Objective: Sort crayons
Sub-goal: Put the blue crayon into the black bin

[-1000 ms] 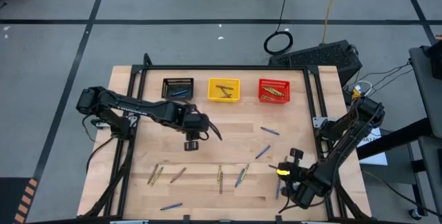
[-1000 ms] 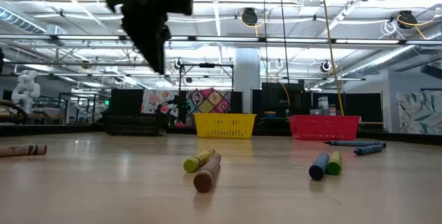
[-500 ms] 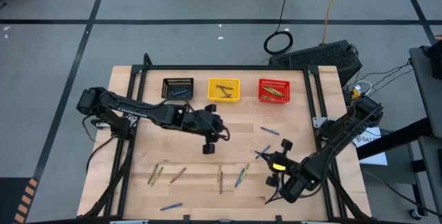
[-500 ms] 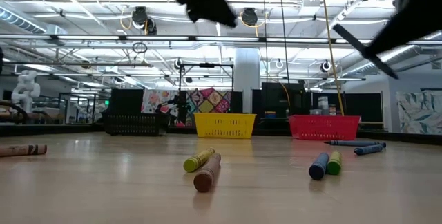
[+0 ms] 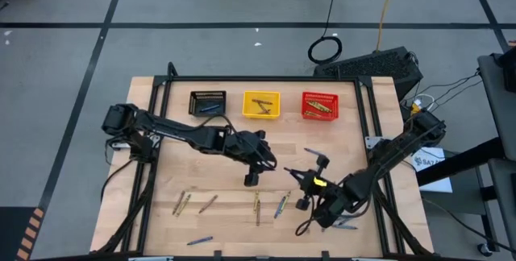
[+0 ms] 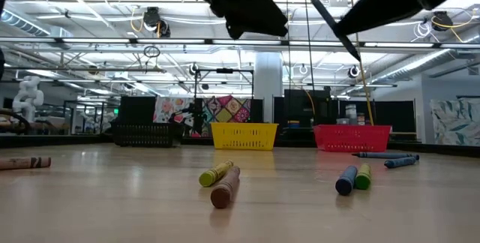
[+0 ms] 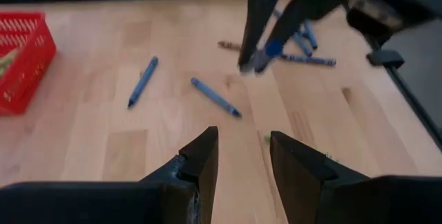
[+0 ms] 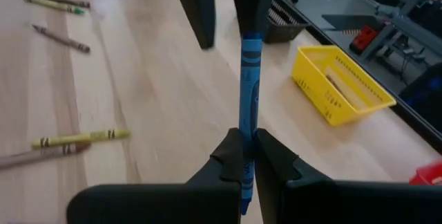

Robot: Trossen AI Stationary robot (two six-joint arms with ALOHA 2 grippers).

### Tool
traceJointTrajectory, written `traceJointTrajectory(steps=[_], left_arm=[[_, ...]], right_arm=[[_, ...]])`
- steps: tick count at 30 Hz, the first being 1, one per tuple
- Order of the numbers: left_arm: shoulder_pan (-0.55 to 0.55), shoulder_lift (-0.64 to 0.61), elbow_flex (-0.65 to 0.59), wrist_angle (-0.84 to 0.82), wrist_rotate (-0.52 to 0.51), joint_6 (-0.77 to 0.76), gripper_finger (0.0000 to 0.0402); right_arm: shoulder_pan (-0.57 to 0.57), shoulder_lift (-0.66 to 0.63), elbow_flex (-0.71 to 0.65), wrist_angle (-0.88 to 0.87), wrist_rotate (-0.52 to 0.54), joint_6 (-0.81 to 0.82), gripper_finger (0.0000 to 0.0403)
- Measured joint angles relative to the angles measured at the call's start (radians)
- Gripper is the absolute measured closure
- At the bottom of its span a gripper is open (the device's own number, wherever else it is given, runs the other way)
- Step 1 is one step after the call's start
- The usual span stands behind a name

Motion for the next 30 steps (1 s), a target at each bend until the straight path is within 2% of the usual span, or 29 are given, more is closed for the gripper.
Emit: traceJointTrajectory(steps=[13, 30], left_arm=[[0.000, 0.001, -0.001, 0.124, 0.074, 0.001, 0.0270], [0.000, 0.007, -0.001, 0.178, 0.077, 0.003, 0.0270]], right_arm=[[-0.030, 0.000, 0.000, 0.174, 0.023, -0.165, 0.0403], [-0.070, 0.000, 0.000, 0.263, 0.017, -0.256, 0.0403]])
